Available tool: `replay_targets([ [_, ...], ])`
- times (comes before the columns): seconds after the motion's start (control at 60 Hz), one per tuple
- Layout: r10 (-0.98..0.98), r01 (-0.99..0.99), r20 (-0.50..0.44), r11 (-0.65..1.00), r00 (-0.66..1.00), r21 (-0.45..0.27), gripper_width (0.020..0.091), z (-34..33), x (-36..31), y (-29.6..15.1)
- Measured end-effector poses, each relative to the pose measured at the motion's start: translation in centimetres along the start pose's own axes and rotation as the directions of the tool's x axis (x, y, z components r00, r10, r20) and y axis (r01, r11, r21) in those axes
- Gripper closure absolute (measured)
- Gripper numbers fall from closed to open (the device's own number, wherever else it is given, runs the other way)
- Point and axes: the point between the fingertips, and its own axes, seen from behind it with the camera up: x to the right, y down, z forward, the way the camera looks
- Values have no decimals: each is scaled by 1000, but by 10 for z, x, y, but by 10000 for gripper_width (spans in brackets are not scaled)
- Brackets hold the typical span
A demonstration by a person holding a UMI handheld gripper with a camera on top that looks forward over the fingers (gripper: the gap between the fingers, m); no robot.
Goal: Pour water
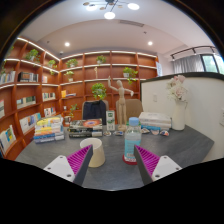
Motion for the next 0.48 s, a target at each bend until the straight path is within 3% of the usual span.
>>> replay_targets([
  [0.483, -56, 56, 49, 998, 997, -1, 272, -54, -34, 1],
])
